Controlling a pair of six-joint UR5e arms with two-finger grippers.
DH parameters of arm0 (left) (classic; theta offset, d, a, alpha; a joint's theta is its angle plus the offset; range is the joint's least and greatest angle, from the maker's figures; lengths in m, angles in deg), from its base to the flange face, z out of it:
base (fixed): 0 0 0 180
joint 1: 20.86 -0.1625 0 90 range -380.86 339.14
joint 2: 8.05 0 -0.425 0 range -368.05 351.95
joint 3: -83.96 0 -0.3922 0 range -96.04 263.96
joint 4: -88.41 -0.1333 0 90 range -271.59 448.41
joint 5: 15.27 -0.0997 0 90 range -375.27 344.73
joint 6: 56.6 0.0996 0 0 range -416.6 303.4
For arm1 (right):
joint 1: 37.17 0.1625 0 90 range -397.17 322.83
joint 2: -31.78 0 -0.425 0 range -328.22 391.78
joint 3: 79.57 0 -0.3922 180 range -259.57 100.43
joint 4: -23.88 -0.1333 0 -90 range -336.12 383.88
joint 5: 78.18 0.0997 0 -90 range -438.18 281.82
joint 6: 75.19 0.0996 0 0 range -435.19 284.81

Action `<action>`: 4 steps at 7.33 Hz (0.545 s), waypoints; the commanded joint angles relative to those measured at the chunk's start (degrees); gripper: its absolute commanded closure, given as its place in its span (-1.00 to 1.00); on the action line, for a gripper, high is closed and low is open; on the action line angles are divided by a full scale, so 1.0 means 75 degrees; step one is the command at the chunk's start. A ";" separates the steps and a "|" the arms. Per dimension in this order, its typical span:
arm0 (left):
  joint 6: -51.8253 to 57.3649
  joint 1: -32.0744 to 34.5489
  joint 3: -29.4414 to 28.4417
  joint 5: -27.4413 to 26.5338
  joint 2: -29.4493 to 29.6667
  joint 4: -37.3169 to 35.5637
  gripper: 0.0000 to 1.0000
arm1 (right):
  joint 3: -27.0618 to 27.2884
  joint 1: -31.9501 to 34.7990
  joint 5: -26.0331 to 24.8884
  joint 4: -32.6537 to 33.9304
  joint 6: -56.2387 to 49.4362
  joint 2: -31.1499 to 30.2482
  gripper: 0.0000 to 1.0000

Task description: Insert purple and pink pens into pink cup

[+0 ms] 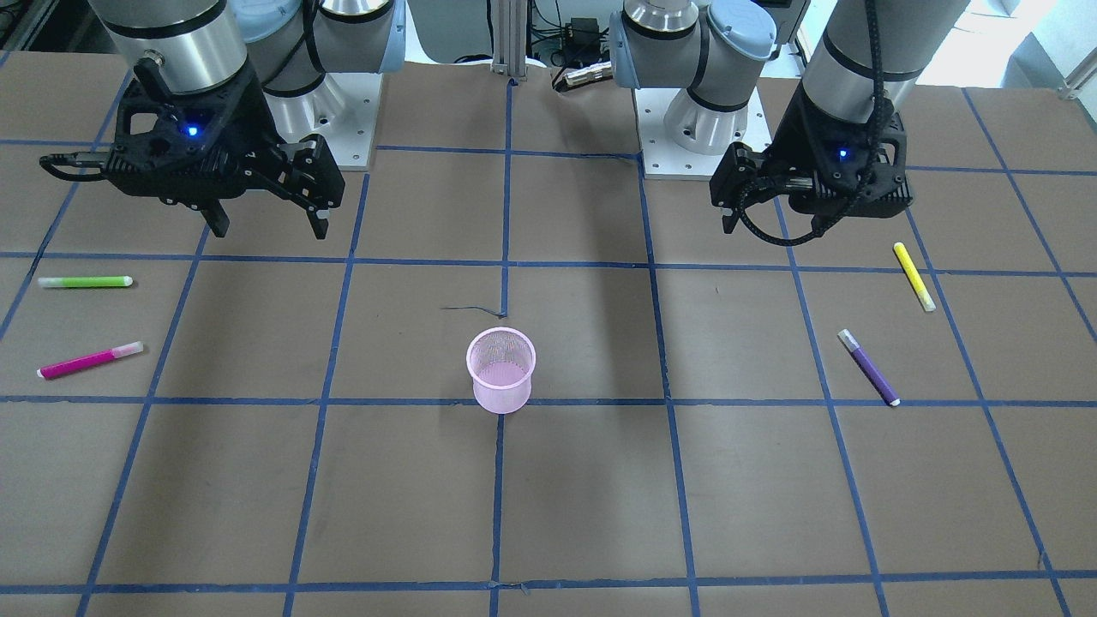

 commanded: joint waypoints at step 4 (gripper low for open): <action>0.0111 -0.0858 0.0017 -0.0029 0.0418 -0.0533 -1.00 | 0.0508 -0.2105 -0.0068 0.0052 -0.6065 0.0070 -1.00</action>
